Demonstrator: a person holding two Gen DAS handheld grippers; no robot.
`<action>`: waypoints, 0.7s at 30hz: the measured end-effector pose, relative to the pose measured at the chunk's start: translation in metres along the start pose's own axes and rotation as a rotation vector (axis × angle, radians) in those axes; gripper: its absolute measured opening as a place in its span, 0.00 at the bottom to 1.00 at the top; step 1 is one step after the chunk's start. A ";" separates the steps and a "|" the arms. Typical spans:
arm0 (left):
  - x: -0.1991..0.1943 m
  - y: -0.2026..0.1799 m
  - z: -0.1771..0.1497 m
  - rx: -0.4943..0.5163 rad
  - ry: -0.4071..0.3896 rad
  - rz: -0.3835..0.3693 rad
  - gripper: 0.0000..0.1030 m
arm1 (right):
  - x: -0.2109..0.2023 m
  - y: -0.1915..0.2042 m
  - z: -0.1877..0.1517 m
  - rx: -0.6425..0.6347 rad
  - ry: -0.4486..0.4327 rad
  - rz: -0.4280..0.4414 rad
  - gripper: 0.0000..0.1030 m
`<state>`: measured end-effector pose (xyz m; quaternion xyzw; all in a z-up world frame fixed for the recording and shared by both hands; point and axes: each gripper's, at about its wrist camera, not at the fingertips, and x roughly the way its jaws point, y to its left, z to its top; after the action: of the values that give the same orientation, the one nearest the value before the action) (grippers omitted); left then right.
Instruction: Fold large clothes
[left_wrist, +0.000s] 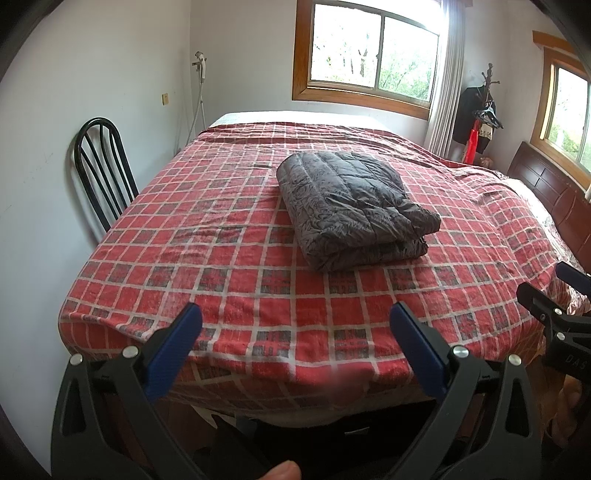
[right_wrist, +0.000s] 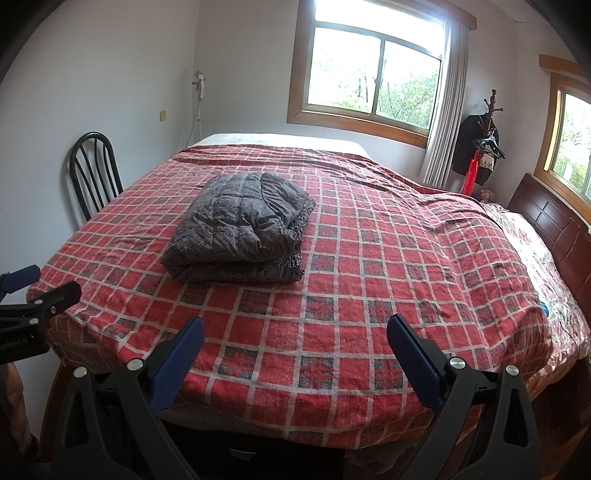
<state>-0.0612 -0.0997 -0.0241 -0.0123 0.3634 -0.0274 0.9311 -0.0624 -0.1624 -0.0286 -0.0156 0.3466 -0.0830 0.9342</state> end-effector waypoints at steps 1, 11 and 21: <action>0.000 0.000 0.000 0.000 0.000 0.000 0.97 | 0.000 0.000 0.000 0.001 -0.001 0.000 0.96; -0.001 0.000 0.000 -0.001 0.000 -0.002 0.97 | -0.003 0.007 0.002 -0.001 -0.008 0.004 0.96; 0.000 0.000 -0.001 0.000 0.000 -0.003 0.97 | -0.007 0.009 -0.002 0.006 -0.008 0.005 0.96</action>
<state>-0.0617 -0.0995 -0.0245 -0.0129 0.3635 -0.0288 0.9311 -0.0672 -0.1527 -0.0263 -0.0121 0.3428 -0.0819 0.9357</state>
